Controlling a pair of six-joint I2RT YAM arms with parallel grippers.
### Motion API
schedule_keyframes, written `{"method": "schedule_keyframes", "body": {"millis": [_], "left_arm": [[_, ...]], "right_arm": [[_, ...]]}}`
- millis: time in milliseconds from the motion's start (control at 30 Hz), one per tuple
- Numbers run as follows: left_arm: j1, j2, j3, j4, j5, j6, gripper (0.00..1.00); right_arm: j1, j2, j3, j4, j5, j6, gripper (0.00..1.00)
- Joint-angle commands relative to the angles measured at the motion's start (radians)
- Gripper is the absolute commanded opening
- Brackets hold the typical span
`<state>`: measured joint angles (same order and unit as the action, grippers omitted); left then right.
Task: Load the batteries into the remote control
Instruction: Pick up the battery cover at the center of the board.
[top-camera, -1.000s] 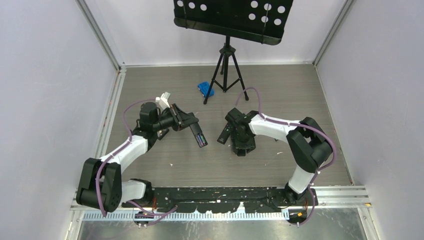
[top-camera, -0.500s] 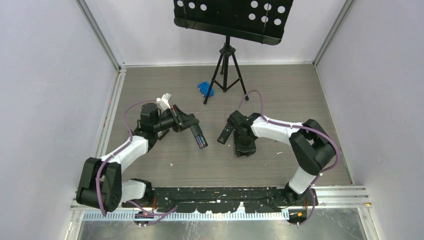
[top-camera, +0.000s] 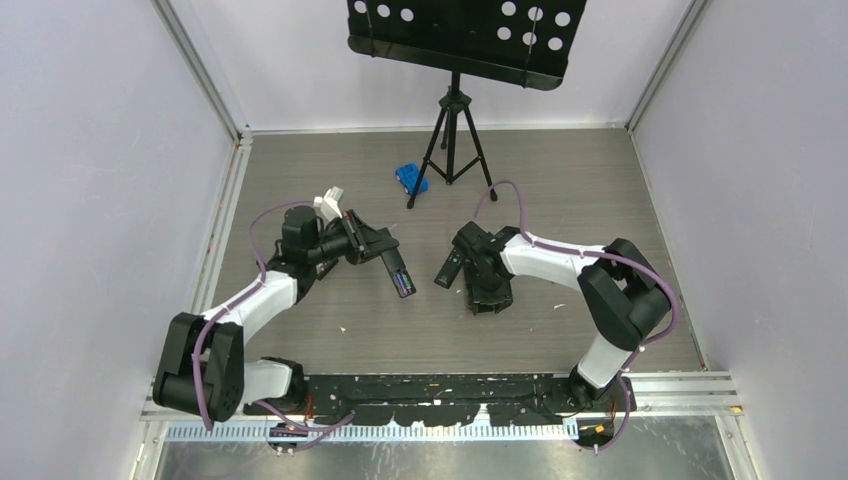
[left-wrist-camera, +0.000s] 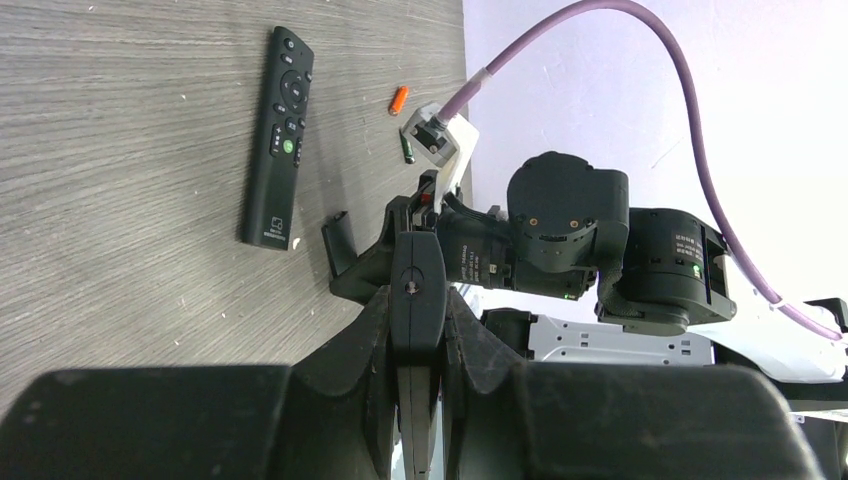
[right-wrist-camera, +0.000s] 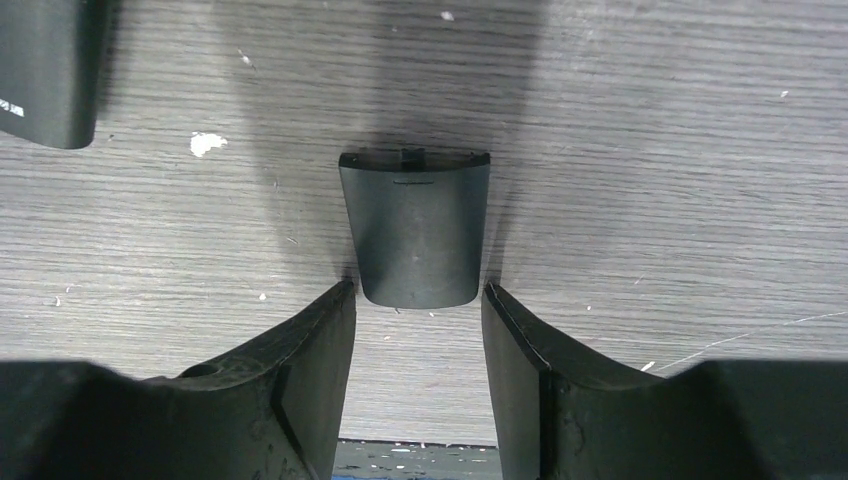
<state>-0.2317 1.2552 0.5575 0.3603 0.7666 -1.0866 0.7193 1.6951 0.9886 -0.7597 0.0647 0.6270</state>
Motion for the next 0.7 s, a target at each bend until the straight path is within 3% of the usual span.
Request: {"method": "schedule_keyframes", "body": {"millis": [0, 267, 667], "left_arm": [[-0.006, 0.008, 0.013, 0.054, -0.001, 0.022, 0.0], [-0.021, 0.024, 0.016, 0.058, -0.008, 0.024, 0.0], [-0.029, 0.038, 0.024, 0.063, -0.01, 0.024, 0.0]], "right_arm": [[0.005, 0.084, -0.079, 0.093, 0.123, -0.041, 0.53], [0.003, 0.091, -0.09, 0.125, 0.137, -0.05, 0.6], [0.003, 0.05, -0.116, 0.195, 0.154, -0.047, 0.59]]}}
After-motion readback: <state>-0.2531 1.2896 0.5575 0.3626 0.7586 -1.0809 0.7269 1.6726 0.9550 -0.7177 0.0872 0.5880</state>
